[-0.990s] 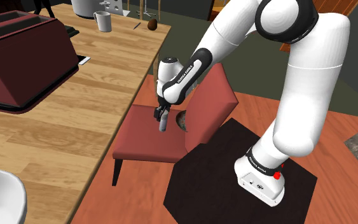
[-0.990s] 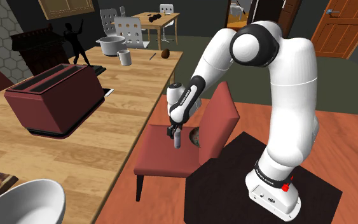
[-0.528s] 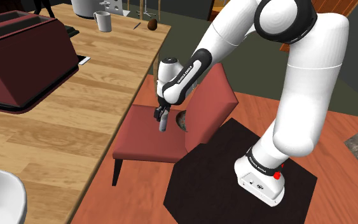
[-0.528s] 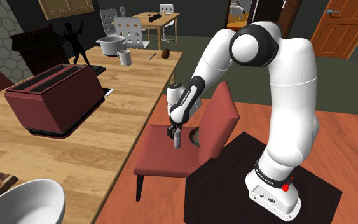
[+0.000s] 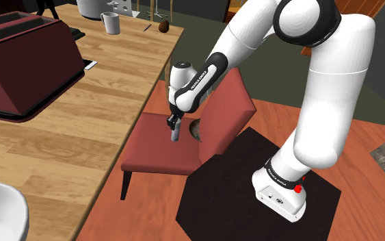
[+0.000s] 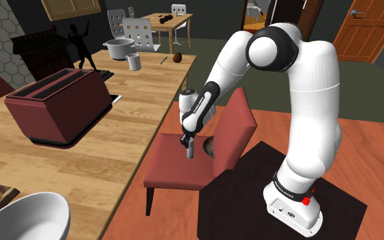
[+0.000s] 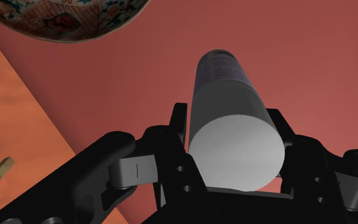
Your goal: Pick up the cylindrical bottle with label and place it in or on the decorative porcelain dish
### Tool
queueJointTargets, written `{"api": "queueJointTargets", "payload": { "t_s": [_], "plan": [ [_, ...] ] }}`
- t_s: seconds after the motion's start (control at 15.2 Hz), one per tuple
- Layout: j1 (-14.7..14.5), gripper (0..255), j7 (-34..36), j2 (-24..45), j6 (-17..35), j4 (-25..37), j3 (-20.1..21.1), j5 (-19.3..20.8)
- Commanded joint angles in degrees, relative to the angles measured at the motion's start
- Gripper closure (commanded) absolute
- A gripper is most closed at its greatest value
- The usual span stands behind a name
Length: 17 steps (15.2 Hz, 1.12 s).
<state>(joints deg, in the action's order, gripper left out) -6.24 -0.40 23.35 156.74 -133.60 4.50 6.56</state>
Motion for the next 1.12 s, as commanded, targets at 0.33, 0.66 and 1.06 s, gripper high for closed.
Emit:
{"api": "queueJointTargets", "payload": {
  "t_s": [0.33, 0.66, 1.06],
  "plan": [
    [0.4, 255, -0.5, -3.1, -2.6, -0.6, 0.5, -0.7],
    [0.8, 255, -1.2, -6.9, -5.9, -0.9, 1.1, -1.6],
    [1.2, 255, -2.1, -11.1, -10.1, -0.9, 1.7, -2.7]
  ]
}}
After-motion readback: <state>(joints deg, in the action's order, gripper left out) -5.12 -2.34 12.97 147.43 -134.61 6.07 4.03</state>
